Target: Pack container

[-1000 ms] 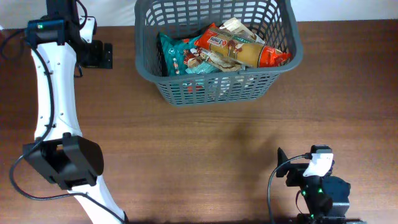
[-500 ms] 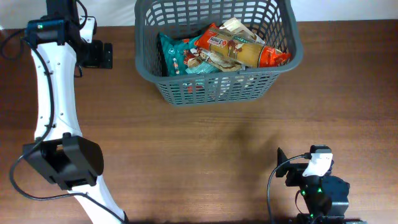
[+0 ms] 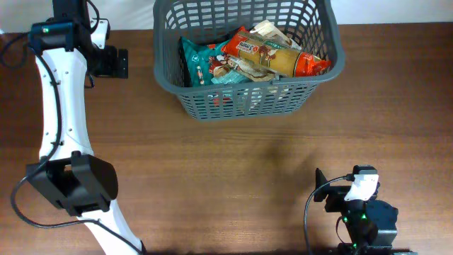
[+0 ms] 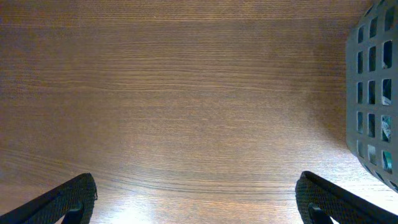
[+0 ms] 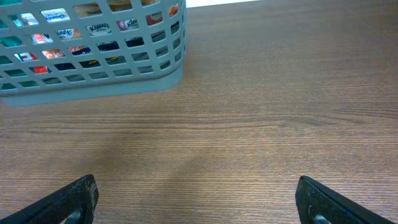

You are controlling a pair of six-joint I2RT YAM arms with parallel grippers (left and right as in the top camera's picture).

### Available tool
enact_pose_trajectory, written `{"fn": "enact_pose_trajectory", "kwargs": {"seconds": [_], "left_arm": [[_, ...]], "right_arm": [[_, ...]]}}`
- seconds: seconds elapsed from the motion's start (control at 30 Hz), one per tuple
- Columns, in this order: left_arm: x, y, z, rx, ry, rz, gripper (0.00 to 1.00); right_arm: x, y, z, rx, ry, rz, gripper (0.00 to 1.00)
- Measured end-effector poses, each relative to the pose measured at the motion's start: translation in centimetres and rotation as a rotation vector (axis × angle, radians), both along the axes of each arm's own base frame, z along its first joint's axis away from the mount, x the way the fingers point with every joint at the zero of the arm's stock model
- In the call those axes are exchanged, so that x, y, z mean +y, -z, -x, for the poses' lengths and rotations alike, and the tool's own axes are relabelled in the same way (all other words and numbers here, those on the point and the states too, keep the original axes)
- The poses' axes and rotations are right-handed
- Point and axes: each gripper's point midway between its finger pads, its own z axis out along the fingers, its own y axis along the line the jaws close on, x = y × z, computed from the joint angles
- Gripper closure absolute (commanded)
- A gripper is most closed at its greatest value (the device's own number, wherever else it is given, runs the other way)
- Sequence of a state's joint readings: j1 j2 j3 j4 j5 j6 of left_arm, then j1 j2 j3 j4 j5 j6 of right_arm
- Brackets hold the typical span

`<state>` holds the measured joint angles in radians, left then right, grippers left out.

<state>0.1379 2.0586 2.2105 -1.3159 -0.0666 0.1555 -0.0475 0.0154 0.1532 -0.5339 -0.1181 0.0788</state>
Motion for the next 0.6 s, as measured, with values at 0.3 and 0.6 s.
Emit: {"fn": "enact_pose_trajectory", "kwargs": {"seconds": [0.3,0.6], "left_arm": [[-0.2,-4.3,1.2,-0.093,0.0,-0.013,0.01],[-1.0,-16.3,7.3,-0.38,0.001,-0.053,0.01]], "right_arm": [[0.0,0.0,0.0,0.0,-0.001,0.0,0.01],[0.0,0.0,0.0,0.0,-0.001,0.0,0.01]]}}
